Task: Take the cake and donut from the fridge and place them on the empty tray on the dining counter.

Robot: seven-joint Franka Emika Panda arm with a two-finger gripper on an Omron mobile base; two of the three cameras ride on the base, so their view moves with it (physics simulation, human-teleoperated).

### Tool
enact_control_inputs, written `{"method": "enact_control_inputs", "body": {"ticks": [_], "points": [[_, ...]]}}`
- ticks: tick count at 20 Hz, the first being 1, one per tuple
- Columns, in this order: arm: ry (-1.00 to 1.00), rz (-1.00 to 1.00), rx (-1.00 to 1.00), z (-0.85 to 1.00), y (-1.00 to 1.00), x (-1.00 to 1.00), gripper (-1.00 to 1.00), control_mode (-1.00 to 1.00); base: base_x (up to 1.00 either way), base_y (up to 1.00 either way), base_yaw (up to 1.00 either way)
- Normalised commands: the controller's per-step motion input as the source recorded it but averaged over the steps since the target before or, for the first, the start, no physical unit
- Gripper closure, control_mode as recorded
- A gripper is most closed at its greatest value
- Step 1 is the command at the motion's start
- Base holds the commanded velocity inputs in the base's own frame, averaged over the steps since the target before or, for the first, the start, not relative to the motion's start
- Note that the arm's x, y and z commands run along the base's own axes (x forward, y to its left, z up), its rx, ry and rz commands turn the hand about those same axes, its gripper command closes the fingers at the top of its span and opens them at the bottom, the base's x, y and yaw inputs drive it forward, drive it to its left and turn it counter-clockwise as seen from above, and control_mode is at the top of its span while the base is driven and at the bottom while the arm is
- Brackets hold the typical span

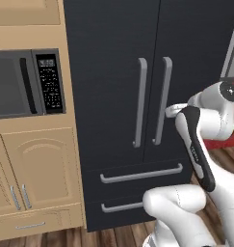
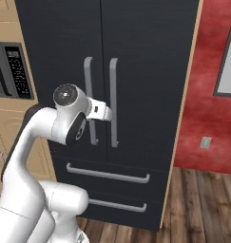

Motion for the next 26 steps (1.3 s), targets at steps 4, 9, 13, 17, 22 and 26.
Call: {"method": "enact_control_inputs", "body": {"ticks": [4,9,13,17,22,26], "points": [[0.00,0.00,0.00,-0.21,-0.06,0.62,-1.00,-1.00,0.00,0.00,0.00],[0.00,0.00,0.00,-0.28,-0.07,0.61,-1.00,-1.00,0.00,0.00,0.00],[0.00,0.00,0.00,-0.22,-0.23,0.47,-1.00,-1.00,0.00,0.00,0.00],[0.00,0.00,0.00,-0.23,-0.12,0.48,-1.00,-1.00,0.00,0.00,0.00],[0.00,0.00,0.00,-0.21,-0.02,0.51,-1.00,-1.00,0.00,0.00,0.00],[0.00,0.00,0.00,-0.19,0.00,0.56,-1.00,-1.00,0.00,0.00,0.00]]}}
